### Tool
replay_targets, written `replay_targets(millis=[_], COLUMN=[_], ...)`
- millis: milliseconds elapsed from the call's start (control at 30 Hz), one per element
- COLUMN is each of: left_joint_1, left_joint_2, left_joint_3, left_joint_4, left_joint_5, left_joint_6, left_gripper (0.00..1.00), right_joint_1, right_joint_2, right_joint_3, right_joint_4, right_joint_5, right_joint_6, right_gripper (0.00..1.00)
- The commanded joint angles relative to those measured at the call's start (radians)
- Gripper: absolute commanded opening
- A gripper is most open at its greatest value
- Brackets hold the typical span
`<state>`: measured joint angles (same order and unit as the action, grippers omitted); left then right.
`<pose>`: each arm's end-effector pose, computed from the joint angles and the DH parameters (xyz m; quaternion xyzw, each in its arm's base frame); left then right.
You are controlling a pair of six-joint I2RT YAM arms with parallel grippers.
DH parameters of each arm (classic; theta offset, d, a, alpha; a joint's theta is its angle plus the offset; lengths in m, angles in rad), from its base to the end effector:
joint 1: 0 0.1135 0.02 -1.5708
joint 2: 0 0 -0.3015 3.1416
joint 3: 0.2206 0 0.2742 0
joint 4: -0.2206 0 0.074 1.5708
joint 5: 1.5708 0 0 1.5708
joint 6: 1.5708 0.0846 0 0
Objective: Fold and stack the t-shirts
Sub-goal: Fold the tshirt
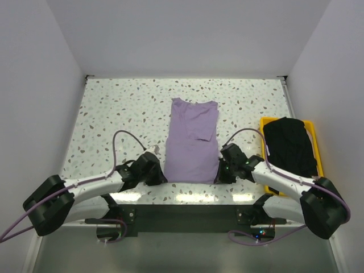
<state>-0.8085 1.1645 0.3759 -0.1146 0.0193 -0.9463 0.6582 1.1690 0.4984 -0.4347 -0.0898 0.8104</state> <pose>0.1578 -0.1676 0.1184 -0.0619 0.9427 -0.2578 0.2024 0.1694 0.1406 0.1303 0.0636 0.9700 0.1868 0.1418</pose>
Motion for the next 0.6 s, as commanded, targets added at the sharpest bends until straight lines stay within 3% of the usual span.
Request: replay_targets(millis=[0, 100, 300, 567], left_joint_1=[-0.079, -0.145, -0.166, -0.15], left_joint_2=[-0.06, -0.124, -0.25, -0.115], left_joint_3=[-0.048, -0.057, -0.011, 0.273], left_joint_4=[-0.092, -0.135, -0.241, -0.347], left_joint_5=[-0.054, -0.084, -0.139, -0.229], left_joint_6=[-0.075, -0.13, -0.143, -0.011], left_gripper=[0.0, 0.0, 0.0, 0.0], right_joint_1=[0.003, 0.003, 0.003, 0.003], right_joint_2=[-0.092, -0.207, -0.374, -0.342], right_joint_3=[-0.032, -0.053, -0.02, 0.175], right_joint_4=[-0.084, -0.162, -0.324, -0.369], right_joint_5=[-0.102, -0.128, -0.11, 0.004], right_joint_6=[-0.047, -0.051, -0.065, -0.089], right_gripper=[0.0, 0.0, 0.0, 0.0])
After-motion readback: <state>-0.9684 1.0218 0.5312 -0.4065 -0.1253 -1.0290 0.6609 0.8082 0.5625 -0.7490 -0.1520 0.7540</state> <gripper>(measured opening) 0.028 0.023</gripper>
